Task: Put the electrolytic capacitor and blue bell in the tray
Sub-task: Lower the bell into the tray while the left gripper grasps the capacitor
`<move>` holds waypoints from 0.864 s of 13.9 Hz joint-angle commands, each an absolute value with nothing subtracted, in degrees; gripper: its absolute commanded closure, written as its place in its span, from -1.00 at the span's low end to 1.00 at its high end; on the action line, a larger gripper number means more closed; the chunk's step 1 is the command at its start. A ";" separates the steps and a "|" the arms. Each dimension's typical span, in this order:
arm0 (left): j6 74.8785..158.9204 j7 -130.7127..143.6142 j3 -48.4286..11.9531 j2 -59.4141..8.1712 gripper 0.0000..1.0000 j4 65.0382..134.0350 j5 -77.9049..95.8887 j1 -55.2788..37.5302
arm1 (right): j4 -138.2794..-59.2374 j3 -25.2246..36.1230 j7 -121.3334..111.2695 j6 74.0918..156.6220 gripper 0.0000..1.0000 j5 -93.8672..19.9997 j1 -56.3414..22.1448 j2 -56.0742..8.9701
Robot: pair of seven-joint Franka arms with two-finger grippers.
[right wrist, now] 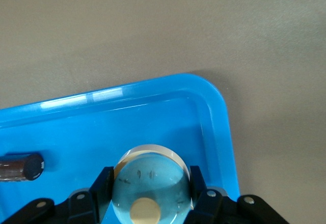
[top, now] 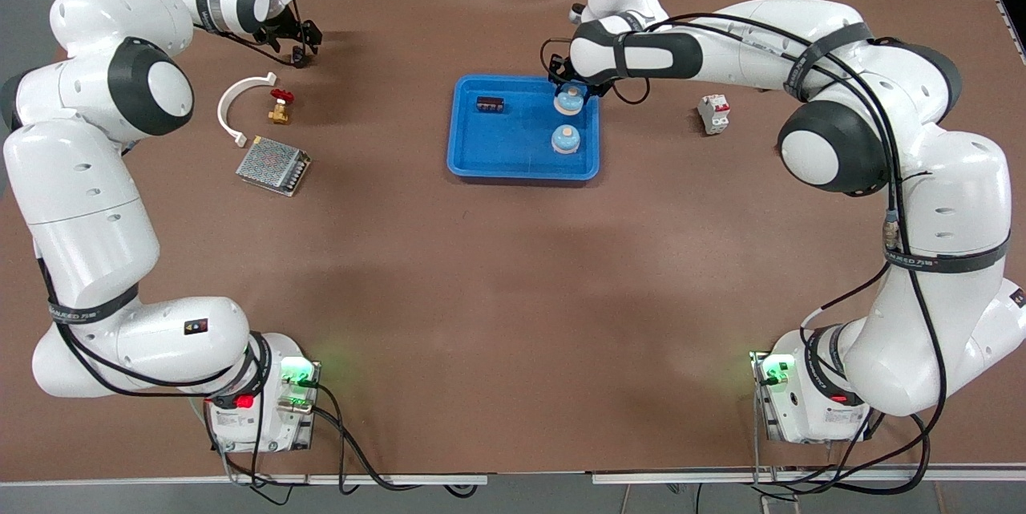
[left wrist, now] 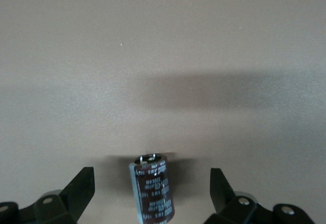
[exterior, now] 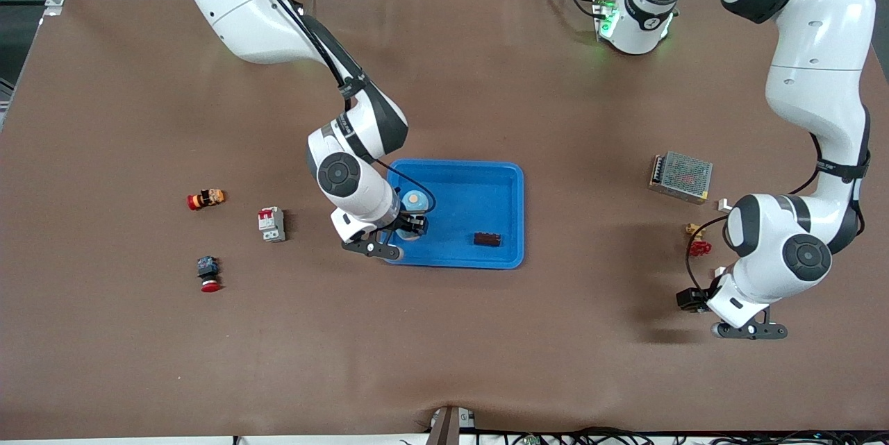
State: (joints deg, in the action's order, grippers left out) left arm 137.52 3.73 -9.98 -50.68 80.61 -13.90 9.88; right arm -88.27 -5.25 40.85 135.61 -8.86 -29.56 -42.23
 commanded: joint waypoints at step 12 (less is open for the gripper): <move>137.11 3.78 -9.84 -51.51 -0.83 78.93 -13.97 10.11 | -87.63 -4.57 42.63 140.71 -0.13 -8.09 -32.26 -46.14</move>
